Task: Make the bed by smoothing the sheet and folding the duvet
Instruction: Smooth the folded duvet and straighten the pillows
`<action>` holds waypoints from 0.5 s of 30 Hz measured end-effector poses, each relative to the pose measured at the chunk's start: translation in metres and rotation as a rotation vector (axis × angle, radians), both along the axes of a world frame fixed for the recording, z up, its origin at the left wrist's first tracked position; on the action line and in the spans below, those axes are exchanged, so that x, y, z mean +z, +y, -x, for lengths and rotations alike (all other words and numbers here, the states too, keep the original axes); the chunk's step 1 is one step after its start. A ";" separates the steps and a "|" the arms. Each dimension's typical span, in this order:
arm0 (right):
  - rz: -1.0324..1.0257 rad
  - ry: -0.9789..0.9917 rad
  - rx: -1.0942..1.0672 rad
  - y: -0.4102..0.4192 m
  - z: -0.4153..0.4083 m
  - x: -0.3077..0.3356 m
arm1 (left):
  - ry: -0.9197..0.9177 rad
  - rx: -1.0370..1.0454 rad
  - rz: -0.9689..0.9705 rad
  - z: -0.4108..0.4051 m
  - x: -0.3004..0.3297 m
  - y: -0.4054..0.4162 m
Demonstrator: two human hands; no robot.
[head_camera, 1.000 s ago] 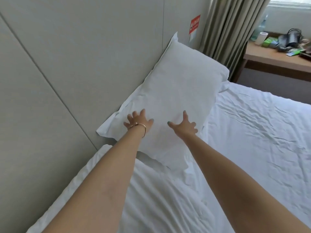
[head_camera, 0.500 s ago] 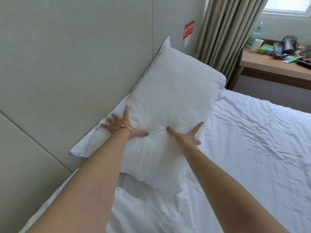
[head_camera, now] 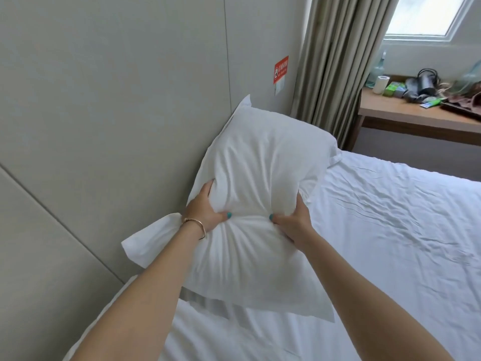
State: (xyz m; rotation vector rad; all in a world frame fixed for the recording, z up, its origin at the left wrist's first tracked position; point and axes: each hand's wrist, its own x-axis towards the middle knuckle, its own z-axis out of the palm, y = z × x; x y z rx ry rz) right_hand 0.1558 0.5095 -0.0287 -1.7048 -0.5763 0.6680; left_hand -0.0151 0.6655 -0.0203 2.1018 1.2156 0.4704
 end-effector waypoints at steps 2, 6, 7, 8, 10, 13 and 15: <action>-0.031 -0.040 -0.012 -0.010 -0.006 0.032 | -0.113 -0.048 -0.047 -0.006 0.031 -0.006; -0.105 -0.048 -0.057 -0.041 -0.003 0.089 | -0.171 -0.128 -0.138 -0.008 0.091 -0.031; -0.125 -0.051 -0.060 -0.051 0.004 0.100 | -0.180 -0.137 -0.138 -0.001 0.101 -0.040; -0.138 -0.062 -0.055 -0.062 0.013 0.109 | -0.195 -0.131 -0.125 0.007 0.109 -0.050; -0.167 -0.068 -0.041 -0.088 0.038 0.119 | -0.208 -0.089 -0.082 0.033 0.119 -0.071; -0.209 -0.048 -0.037 -0.128 0.086 0.126 | -0.172 -0.043 -0.006 0.077 0.131 -0.109; -0.221 -0.030 -0.022 -0.153 0.121 0.131 | -0.165 -0.058 0.010 0.108 0.142 -0.135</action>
